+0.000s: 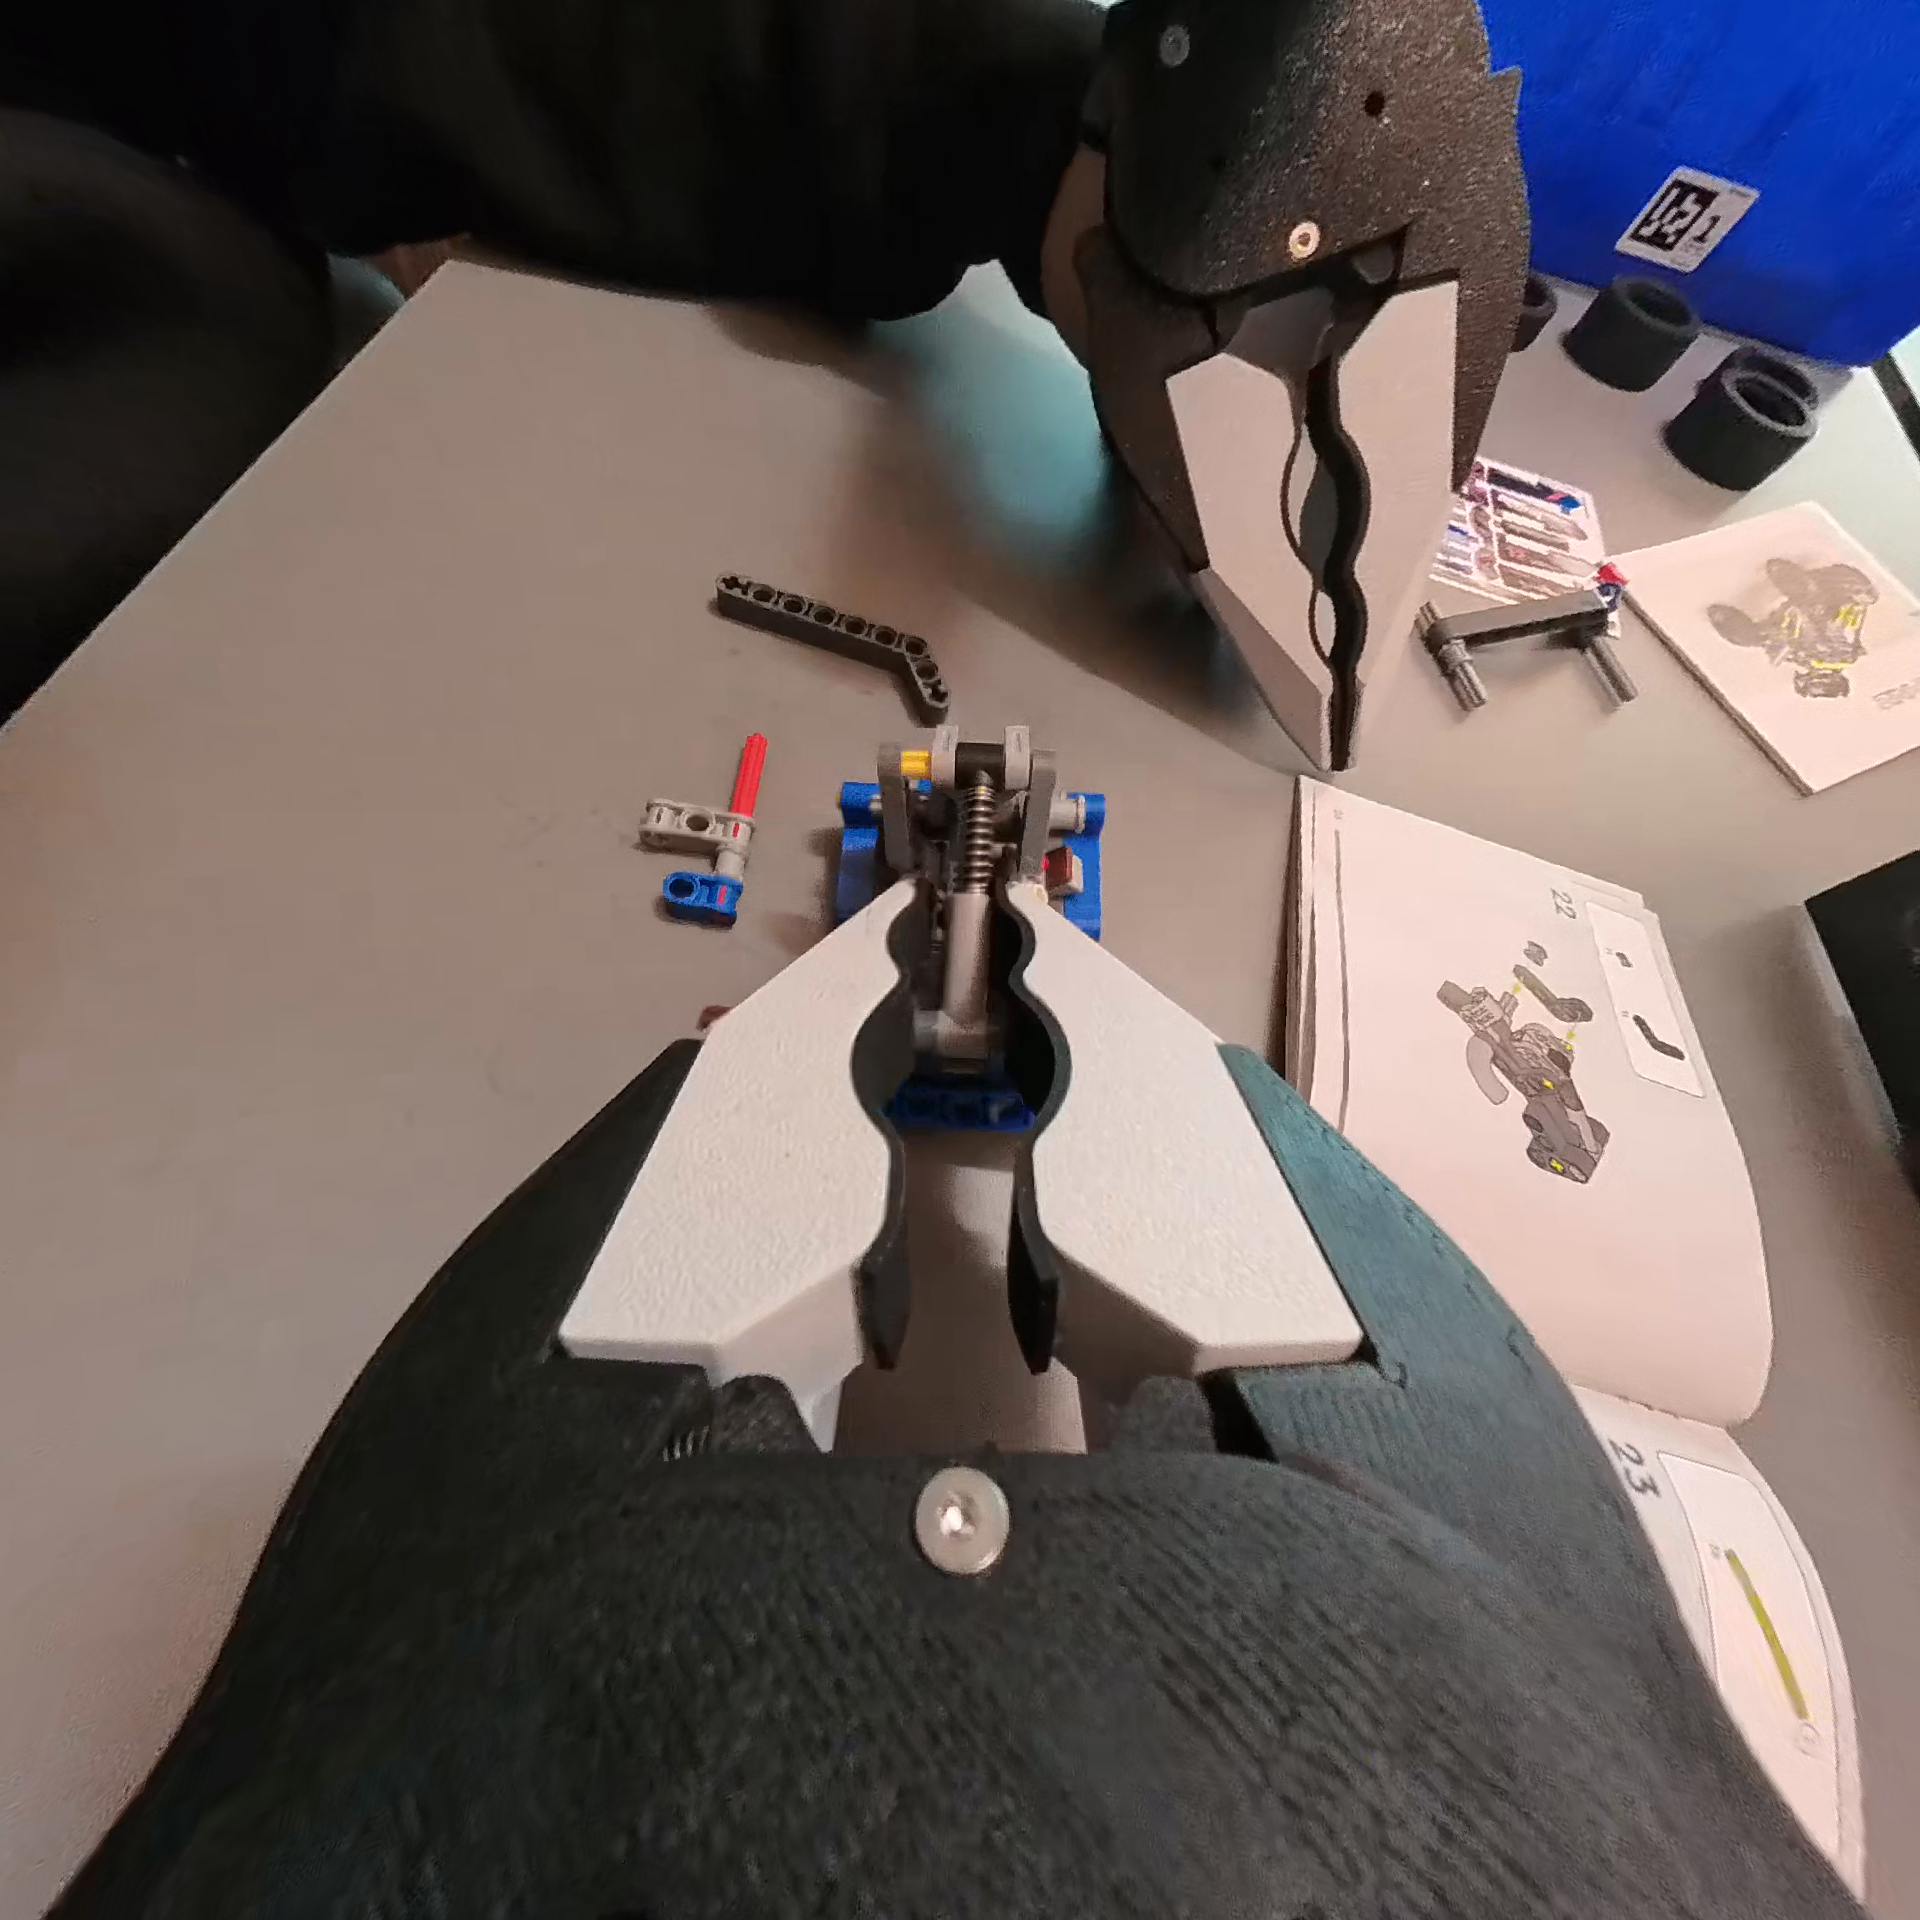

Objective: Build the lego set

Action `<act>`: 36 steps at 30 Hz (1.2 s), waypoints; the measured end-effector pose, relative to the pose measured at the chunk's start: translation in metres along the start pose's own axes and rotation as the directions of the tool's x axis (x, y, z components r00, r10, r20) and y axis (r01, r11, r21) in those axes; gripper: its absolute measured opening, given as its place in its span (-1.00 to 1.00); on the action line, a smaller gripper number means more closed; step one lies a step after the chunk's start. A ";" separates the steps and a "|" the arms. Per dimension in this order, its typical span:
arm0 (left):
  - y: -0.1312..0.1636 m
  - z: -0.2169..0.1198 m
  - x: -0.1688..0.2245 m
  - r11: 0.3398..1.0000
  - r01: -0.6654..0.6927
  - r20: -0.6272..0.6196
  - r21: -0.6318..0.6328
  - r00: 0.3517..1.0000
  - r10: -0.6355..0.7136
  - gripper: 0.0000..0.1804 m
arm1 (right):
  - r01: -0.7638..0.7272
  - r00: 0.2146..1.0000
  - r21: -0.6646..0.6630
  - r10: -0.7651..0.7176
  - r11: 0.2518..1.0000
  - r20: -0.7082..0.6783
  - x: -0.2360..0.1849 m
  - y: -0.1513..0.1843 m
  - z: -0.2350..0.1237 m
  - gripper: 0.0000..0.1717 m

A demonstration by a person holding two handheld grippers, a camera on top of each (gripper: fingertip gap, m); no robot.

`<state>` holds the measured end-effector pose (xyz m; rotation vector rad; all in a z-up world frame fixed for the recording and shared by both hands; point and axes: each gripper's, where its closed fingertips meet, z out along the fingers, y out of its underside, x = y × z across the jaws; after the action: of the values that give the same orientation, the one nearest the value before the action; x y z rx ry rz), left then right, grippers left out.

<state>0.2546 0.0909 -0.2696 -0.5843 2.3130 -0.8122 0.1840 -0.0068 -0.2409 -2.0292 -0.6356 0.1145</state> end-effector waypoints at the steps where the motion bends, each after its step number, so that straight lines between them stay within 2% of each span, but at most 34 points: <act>1: 0.000 0.000 0.000 1.000 0.000 0.000 0.000 1.000 0.000 -1.00 | -0.019 1.000 -0.003 0.019 1.000 -0.017 0.004 0.001 0.000 -0.94; 4: 0.000 0.000 0.000 1.000 -0.003 0.001 0.000 1.000 0.003 -1.00 | -0.099 0.993 0.005 0.100 0.995 -0.067 0.017 0.005 -0.004 -0.95; 7: 0.000 0.000 0.000 1.000 -0.007 0.004 0.002 1.000 0.007 -1.00 | -0.261 0.962 0.062 0.265 0.963 -0.063 0.027 0.004 -0.013 -0.95; 12: -0.001 0.000 0.000 1.000 -0.015 0.008 0.004 1.000 0.015 -1.00 | -0.501 0.859 0.273 0.509 0.821 0.045 0.042 -0.010 -0.040 -0.95; 16: -0.001 -0.001 0.000 1.000 -0.020 0.011 0.005 1.000 0.020 -1.00 | -0.579 0.805 0.369 0.581 0.727 0.117 0.049 -0.014 -0.056 -0.95; 22: -0.001 -0.001 0.000 1.000 -0.022 0.013 0.007 1.000 0.022 -1.00 | -0.613 0.767 0.417 0.631 0.671 0.112 0.058 -0.010 -0.073 -0.95; 27: -0.001 -0.001 0.000 1.000 -0.022 0.013 0.007 1.000 0.022 -1.00 | -0.487 0.837 0.470 0.548 0.736 0.008 0.062 -0.004 -0.107 -0.96; 31: -0.001 -0.001 0.001 1.000 -0.027 0.016 0.007 1.000 0.027 -1.00 | -0.520 0.809 0.580 0.579 0.627 0.100 0.067 -0.005 -0.129 -0.95; 36: -0.001 -0.001 0.001 0.999 -0.049 0.029 0.010 0.998 0.049 -1.00 | -0.520 0.801 0.548 0.597 0.655 0.047 0.071 0.006 -0.123 -0.95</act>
<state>0.2534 0.0899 -0.2682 -0.5295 2.2861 -0.7876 0.2882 -0.0713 -0.1684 -1.5846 0.1485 0.4669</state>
